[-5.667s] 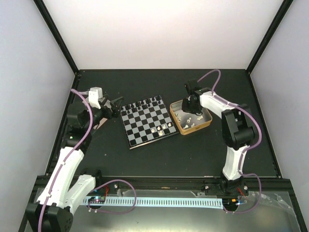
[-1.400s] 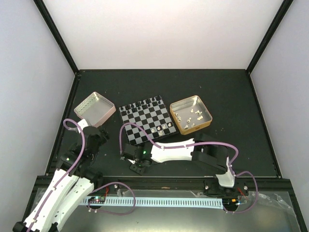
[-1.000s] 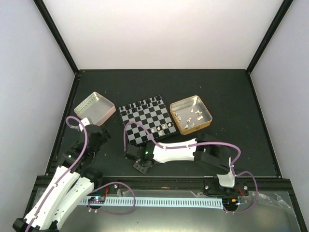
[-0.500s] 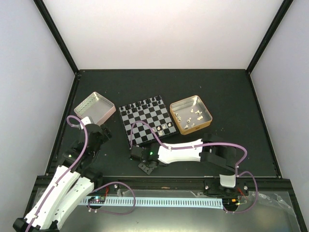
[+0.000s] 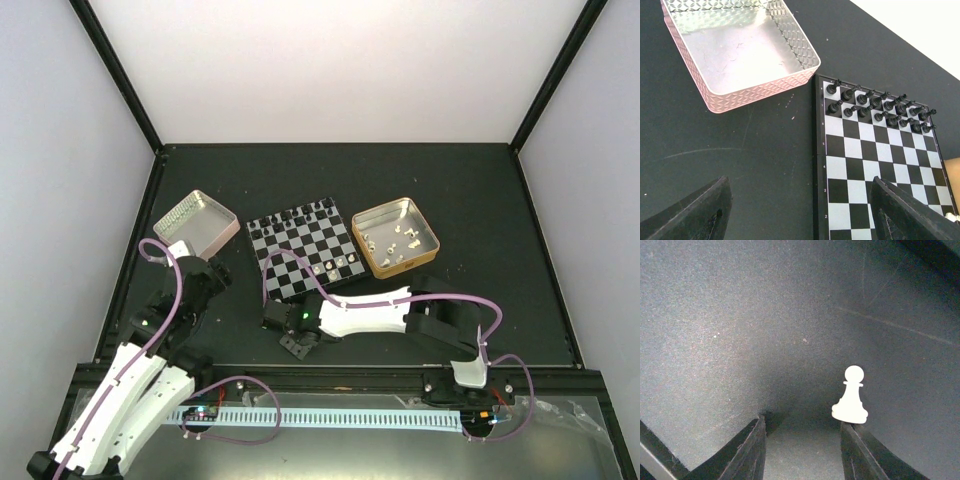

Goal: Set up the chess pieces on the board
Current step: Pick up the chess piece at the center of the board.

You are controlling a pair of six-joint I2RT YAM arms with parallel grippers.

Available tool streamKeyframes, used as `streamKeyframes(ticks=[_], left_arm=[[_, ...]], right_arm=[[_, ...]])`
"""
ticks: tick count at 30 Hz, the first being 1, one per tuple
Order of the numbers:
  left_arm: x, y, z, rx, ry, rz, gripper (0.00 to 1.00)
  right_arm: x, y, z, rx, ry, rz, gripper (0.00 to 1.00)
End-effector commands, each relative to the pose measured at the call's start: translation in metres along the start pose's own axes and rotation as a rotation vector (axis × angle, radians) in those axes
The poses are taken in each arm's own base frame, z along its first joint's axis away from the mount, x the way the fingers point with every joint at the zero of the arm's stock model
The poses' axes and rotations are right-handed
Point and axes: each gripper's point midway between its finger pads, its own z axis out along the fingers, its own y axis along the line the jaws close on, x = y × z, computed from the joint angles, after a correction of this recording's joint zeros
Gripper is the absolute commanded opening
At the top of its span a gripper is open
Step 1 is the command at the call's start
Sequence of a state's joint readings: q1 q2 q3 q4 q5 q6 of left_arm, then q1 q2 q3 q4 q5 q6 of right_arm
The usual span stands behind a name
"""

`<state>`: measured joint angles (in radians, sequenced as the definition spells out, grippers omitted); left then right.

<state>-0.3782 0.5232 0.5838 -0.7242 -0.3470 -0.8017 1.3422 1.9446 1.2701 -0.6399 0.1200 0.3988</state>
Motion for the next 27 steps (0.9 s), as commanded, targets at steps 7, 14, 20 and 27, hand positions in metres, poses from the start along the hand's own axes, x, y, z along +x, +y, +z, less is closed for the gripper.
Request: streamKeyframes(ticks=[7, 14, 20, 27], left_arm=[[-0.006, -0.003, -0.002, 0.024, -0.026, -0.001, 0.77], [-0.005, -0.003, -0.001, 0.024, -0.025, -0.001, 0.77], [-0.003, -0.004, 0.001, 0.026, -0.018, -0.001, 0.77], [-0.003, -0.004, 0.002, 0.027, -0.017, 0.000, 0.77]], right_arm=[[-0.020, -0.017, -0.005, 0.054, -0.046, 0.066, 0.46], [-0.020, -0.021, 0.002, 0.053, -0.041, 0.027, 0.49], [-0.026, -0.032, 0.005, 0.037, -0.048, 0.009, 0.50], [-0.035, -0.038, -0.007, -0.002, -0.088, 0.032, 0.49]])
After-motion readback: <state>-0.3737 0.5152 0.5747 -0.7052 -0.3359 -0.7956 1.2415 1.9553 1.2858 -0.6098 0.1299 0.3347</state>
